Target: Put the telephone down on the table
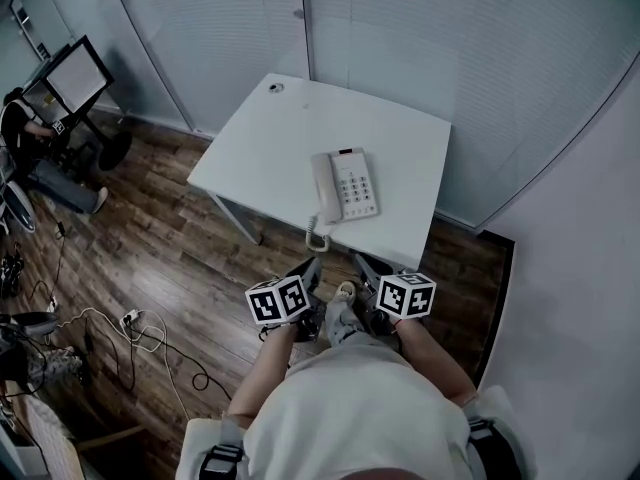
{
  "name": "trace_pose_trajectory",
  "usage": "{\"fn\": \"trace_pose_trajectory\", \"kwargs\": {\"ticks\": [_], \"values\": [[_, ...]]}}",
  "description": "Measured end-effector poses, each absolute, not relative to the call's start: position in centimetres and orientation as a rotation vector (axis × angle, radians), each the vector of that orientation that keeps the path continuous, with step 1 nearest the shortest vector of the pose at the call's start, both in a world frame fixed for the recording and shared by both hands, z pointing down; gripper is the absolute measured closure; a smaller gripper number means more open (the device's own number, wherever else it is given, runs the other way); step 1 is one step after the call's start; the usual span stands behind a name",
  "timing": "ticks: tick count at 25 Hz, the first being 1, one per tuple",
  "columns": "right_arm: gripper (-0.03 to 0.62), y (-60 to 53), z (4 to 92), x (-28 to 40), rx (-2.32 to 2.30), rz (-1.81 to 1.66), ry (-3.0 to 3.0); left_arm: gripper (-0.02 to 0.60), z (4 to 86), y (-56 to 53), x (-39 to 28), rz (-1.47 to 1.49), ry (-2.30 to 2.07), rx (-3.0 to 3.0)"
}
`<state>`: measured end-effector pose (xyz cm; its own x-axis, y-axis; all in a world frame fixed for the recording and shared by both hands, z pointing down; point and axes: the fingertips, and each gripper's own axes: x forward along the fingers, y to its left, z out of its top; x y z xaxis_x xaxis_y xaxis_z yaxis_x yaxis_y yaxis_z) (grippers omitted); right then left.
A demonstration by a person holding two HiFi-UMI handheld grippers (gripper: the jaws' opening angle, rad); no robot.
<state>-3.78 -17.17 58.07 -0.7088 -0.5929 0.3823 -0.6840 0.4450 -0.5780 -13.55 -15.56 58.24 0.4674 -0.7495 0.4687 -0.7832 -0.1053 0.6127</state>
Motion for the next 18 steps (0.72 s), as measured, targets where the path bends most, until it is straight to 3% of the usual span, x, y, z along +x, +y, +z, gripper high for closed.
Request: {"fn": "trace_pose_trajectory", "kwargs": {"ticks": [18], "values": [[0.559, -11.4, 56.3, -4.2, 1.045, 1.098, -2.634, 0.557, 57.3, -10.1, -12.4, 0.003, -1.248, 1.891]]}}
